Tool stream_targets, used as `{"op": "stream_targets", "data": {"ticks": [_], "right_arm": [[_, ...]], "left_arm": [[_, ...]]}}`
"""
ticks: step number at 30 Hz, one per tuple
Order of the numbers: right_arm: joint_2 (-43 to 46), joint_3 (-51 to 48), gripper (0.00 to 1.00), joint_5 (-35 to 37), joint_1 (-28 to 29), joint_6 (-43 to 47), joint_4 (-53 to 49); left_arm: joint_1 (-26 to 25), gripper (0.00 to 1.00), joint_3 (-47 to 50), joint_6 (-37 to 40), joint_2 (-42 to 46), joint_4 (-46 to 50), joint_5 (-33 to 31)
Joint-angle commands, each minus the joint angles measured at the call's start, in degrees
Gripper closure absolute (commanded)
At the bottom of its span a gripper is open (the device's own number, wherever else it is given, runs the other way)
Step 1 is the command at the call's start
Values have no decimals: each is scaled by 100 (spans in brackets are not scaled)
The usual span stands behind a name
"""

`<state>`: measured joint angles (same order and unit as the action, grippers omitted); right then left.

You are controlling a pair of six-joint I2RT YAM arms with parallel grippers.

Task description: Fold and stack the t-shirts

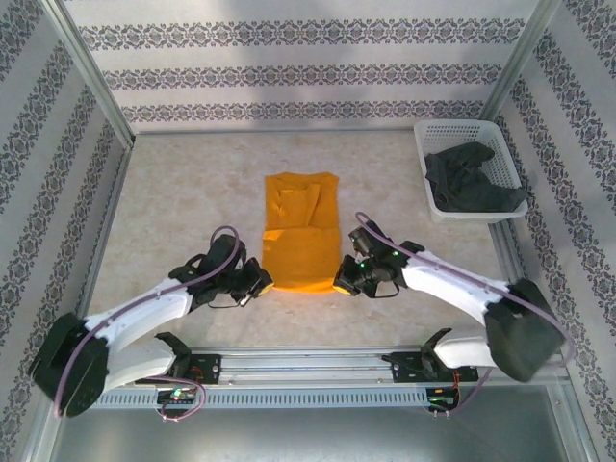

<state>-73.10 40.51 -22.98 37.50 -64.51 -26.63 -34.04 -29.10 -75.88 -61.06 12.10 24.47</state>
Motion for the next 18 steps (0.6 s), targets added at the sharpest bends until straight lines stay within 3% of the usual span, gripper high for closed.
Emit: {"op": "stream_targets", "data": {"ticks": [1,5,9,13,18], "right_arm": [[596,85,100,406,239,-654,-490],[970,712,100,906,264,-650,-1228],[822,1470,100,1093,77,-480,-1563],[353,2207,100,1085,-209,-303,-1628],[-649,3108,100,1027,-738,-4,-1375]], "left_arm": [[-228,100,-109,-81,735,639,-513],[-252,100,-543,19,1249,1027,-1033],[-245,100,-1120,102,1122,987,-1467],[-99,100,-1695,221,647,912,-1714],[602,100,-2416,322,-643,211,-1402]]}}
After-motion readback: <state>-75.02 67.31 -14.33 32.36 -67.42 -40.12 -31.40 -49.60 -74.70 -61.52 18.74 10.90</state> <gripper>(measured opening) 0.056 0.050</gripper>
